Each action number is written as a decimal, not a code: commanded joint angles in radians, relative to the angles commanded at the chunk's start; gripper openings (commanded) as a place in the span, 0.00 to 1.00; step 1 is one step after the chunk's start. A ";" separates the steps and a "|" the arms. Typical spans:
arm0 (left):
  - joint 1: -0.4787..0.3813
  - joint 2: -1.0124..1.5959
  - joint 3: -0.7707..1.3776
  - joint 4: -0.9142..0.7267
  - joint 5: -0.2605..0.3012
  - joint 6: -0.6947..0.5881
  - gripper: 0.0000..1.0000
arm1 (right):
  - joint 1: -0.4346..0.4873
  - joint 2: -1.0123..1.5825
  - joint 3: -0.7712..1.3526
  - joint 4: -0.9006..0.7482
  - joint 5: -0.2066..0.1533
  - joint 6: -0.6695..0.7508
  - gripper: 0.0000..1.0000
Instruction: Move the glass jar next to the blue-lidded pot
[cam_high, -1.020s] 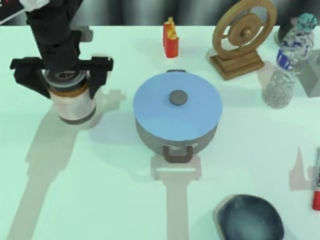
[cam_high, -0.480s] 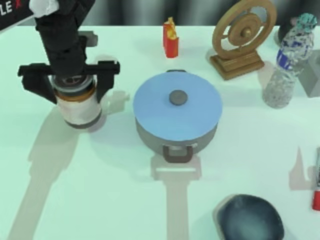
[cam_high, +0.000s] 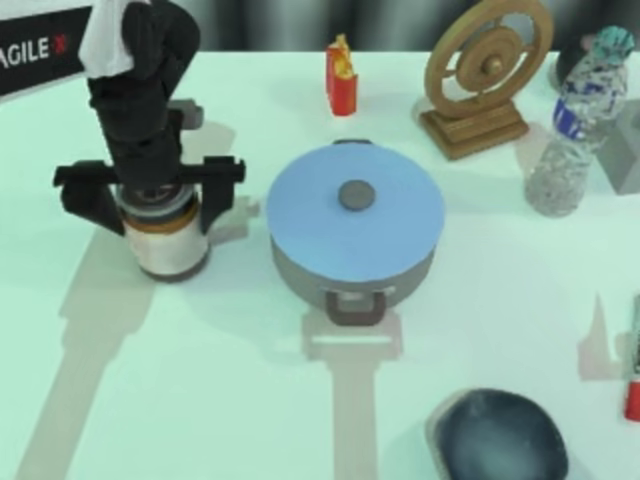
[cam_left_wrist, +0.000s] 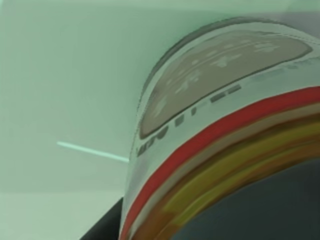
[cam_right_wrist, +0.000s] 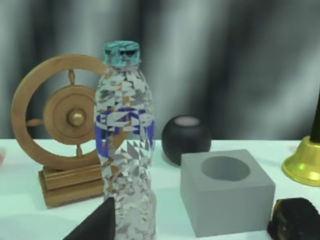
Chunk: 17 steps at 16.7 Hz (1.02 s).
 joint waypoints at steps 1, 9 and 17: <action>0.000 0.000 0.000 0.000 0.000 0.000 0.00 | 0.000 0.000 0.000 0.000 0.000 0.000 1.00; 0.000 0.000 0.000 0.000 0.000 0.000 0.60 | 0.000 0.000 0.000 0.000 0.000 0.000 1.00; 0.000 0.000 0.000 0.000 0.000 0.000 1.00 | 0.000 0.000 0.000 0.000 0.000 0.000 1.00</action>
